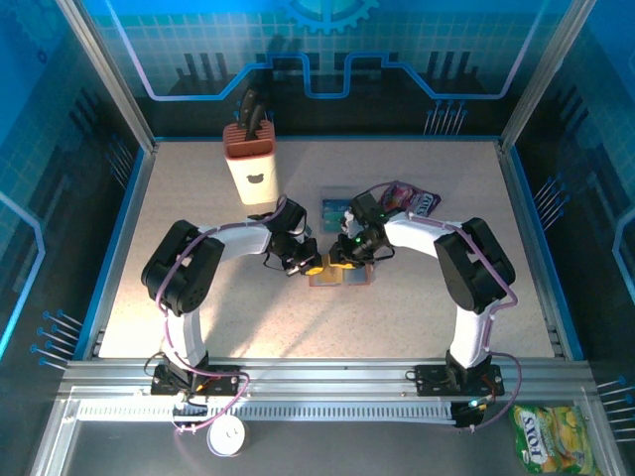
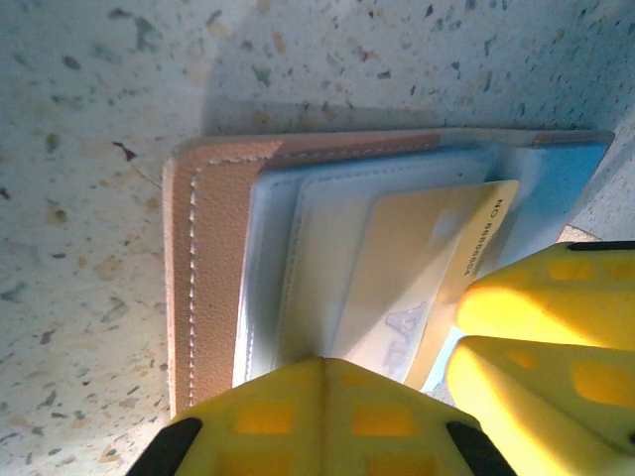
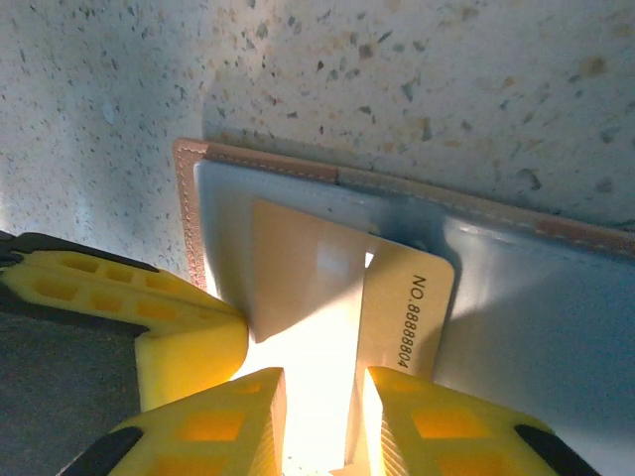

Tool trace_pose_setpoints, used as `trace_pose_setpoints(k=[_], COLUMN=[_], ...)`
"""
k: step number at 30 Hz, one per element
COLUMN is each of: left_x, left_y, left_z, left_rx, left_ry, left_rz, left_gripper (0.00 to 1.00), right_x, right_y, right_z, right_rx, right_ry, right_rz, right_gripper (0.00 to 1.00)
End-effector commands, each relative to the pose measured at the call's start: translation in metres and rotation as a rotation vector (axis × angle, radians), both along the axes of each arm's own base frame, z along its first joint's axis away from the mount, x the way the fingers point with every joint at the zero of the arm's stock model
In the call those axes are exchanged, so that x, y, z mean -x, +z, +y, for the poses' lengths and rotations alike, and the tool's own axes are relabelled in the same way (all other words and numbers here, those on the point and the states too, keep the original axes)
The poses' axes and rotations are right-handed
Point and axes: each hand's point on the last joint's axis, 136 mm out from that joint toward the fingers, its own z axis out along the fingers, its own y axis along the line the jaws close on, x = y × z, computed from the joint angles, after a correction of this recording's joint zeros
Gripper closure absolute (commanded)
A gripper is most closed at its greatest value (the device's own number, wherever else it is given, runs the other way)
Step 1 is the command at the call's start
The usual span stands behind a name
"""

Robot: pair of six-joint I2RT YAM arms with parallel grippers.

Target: Take the credit cards out of the card holder

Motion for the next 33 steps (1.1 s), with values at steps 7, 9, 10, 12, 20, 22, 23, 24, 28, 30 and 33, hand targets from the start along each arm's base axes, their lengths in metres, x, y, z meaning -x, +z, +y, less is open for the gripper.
trace_pose_setpoints(k=[7, 9, 10, 12, 20, 22, 23, 24, 28, 30, 33], left_x=[0.006, 0.006, 0.007, 0.007, 0.006, 0.006, 0.007, 0.006, 0.007, 0.007, 0.008], left_y=[-0.013, -0.014, -0.014, -0.014, -0.015, -0.015, -0.015, -0.014, -0.014, -0.015, -0.016], left_z=[0.006, 0.006, 0.006, 0.006, 0.006, 0.007, 0.007, 0.007, 0.007, 0.007, 0.007], left_rx=[-0.045, -0.046, -0.047, -0.048, -0.049, -0.049, -0.049, -0.049, -0.048, -0.05, -0.048], left_ry=[-0.016, -0.015, -0.016, -0.016, -0.014, -0.015, -0.015, -0.015, -0.014, -0.015, -0.013], left_rz=[0.028, 0.03, 0.031, 0.03, 0.033, 0.033, 0.033, 0.032, 0.032, 0.032, 0.036], left_gripper=[0.95, 0.95, 0.95, 0.95, 0.95, 0.95, 0.95, 0.95, 0.95, 0.95, 0.95], right_x=[-0.001, 0.0, 0.001, 0.002, 0.005, 0.006, 0.006, 0.005, 0.005, 0.005, 0.004], right_y=[0.008, 0.004, 0.003, -0.001, -0.012, -0.012, -0.012, -0.011, -0.007, -0.004, -0.001], right_z=[-0.018, -0.021, -0.021, -0.022, -0.019, -0.017, -0.016, -0.015, -0.01, -0.009, -0.008], right_rx=[0.013, 0.025, 0.027, 0.028, 0.012, -0.001, -0.006, -0.013, -0.043, -0.055, -0.062], right_ry=[-0.024, -0.025, -0.023, -0.022, -0.024, -0.025, -0.025, -0.026, -0.031, -0.033, -0.034], right_rz=[-0.007, 0.0, 0.004, 0.013, 0.04, 0.043, 0.044, 0.046, 0.046, 0.042, 0.038], right_gripper=[0.71, 0.71, 0.71, 0.71, 0.71, 0.71, 0.71, 0.71, 0.72, 0.72, 0.74])
